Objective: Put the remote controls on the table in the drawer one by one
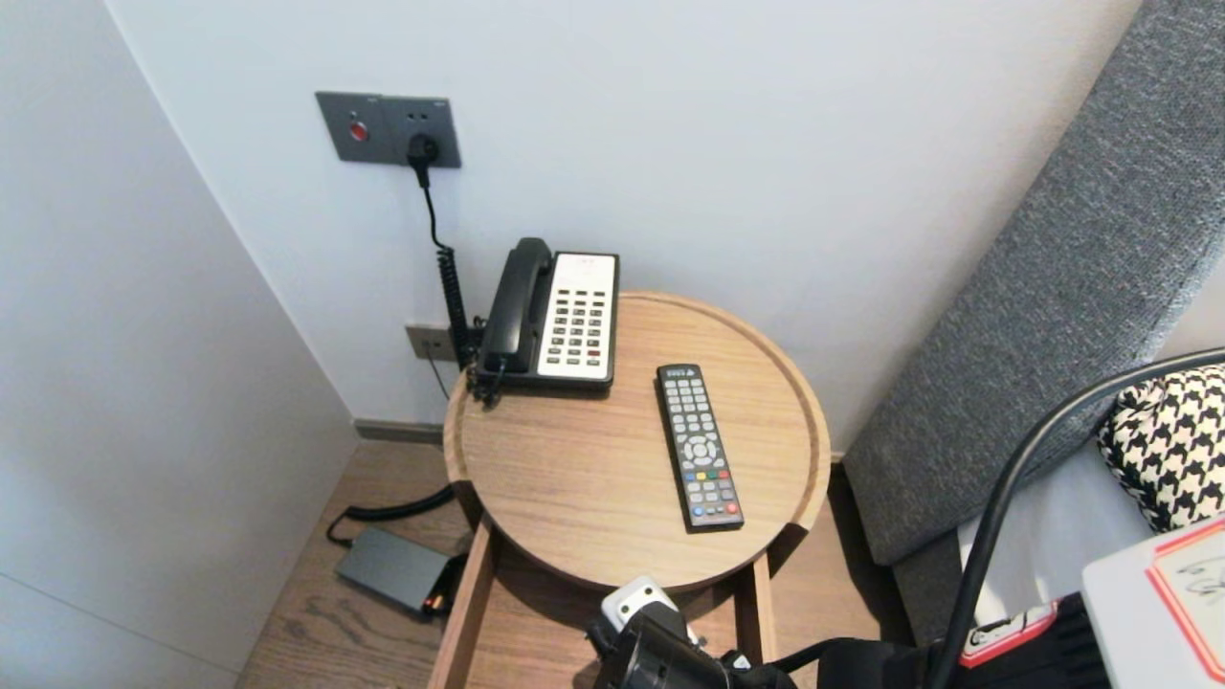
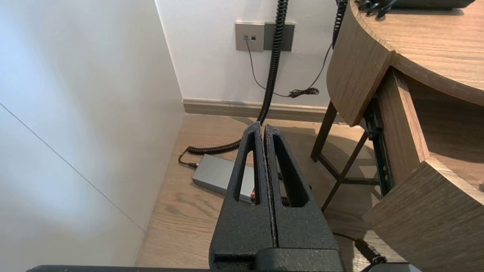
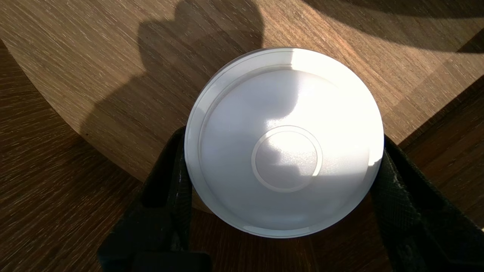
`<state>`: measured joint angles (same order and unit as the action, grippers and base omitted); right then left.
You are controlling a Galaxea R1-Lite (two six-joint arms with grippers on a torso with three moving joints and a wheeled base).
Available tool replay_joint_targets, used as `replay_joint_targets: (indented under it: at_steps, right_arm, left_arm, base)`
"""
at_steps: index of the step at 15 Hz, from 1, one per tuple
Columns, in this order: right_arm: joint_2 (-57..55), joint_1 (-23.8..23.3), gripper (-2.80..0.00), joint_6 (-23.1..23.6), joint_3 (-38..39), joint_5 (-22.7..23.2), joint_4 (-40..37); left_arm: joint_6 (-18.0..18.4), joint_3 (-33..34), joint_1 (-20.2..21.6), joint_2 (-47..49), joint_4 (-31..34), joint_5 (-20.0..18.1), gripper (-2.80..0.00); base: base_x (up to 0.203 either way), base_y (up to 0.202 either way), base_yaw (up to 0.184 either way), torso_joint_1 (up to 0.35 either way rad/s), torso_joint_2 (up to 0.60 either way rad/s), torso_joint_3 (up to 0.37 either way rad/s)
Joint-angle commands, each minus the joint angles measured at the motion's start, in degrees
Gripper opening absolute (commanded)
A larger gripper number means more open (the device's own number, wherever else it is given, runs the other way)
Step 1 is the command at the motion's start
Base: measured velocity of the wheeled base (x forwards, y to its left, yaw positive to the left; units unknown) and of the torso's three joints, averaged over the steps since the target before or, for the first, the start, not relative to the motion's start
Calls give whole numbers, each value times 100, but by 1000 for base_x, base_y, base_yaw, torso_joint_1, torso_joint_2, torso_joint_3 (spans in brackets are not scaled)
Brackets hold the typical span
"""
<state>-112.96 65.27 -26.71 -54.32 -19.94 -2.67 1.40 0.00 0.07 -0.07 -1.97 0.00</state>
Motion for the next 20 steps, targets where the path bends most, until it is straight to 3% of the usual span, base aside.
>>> replay_joint_targets:
  at_steps: [1, 10, 11, 20]
  right_arm:
    - [-21, -5, -280, -5, -5, -10, 3]
    - [11, 3, -280, -54, -17, -10, 3]
    - [11, 3, 0, -54, -17, -10, 3]
    - [410, 19, 0, -49, 9, -10, -13]
  left_arm:
    - [0, 70, 1, -1, -5, 0, -280]
    - [0, 70, 1, -1, -5, 0, -280]
    - [0, 70, 1, -1, -5, 0, -280]
    - [0, 70, 1, -1, -5, 0, -280]
  base:
    - [0, 0, 0, 0, 0, 0]
    - [0, 0, 0, 0, 0, 0]
    - [0, 0, 0, 0, 0, 0]
    - [0, 0, 0, 0, 0, 0]
